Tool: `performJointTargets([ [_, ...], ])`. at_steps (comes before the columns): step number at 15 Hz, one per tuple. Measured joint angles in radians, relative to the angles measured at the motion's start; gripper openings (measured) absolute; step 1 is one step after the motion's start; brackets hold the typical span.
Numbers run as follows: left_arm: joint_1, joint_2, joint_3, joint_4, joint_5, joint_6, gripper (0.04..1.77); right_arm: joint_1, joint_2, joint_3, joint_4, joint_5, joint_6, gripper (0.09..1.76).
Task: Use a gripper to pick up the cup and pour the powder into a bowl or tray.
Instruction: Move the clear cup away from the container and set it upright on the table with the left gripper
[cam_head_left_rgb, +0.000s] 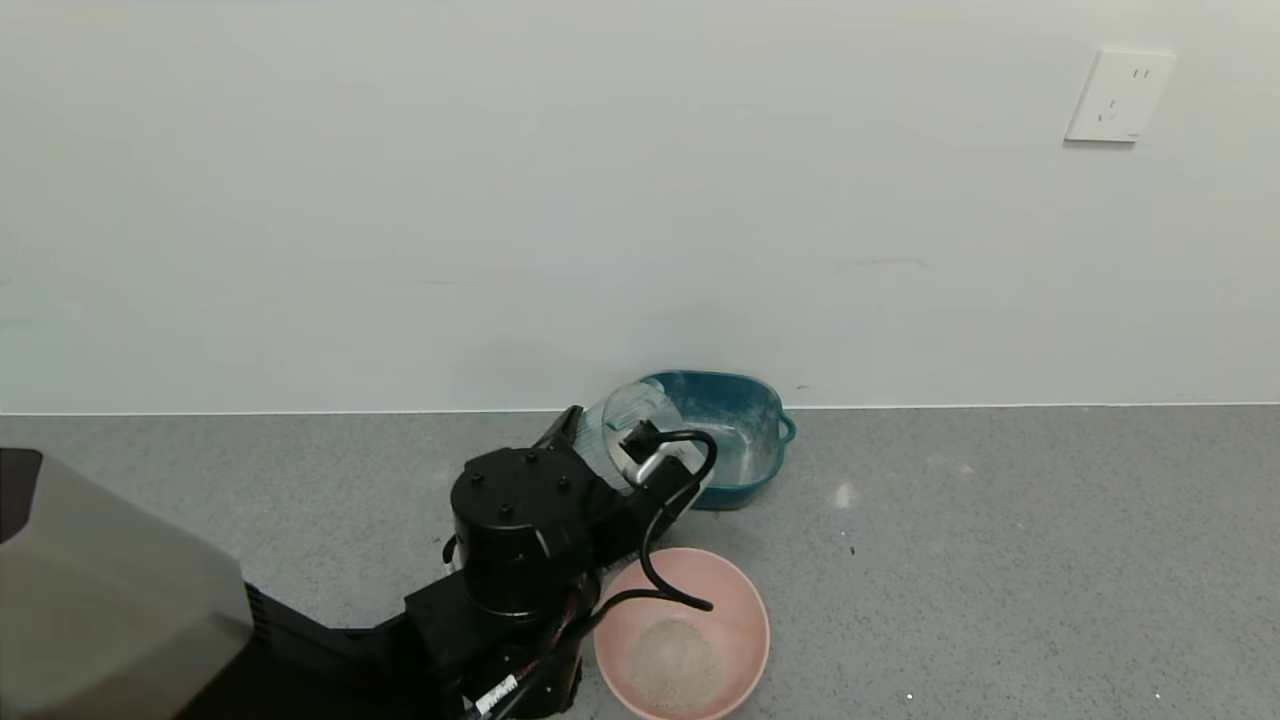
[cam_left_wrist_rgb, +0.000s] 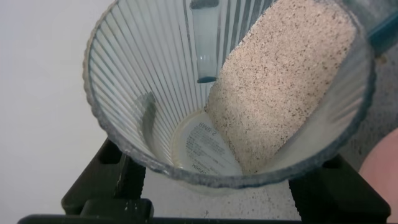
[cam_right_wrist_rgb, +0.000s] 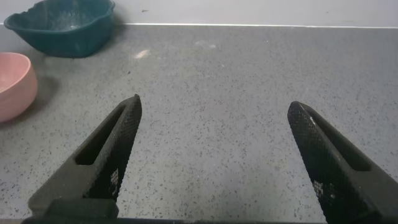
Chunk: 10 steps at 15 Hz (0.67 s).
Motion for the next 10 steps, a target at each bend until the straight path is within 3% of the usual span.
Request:
performJointTargets([
  [7,0.271,-0.003,0.0,0.031,-0.307,-0.279,1.29,0.0,0.0,0.0,0.0,0.0,0.0,1.71],
  [10,0.355,-0.002,-0.017,0.104,-0.383,-0.399,1.29,0.0,0.0,0.0,0.0,0.001,0.0,1.71],
])
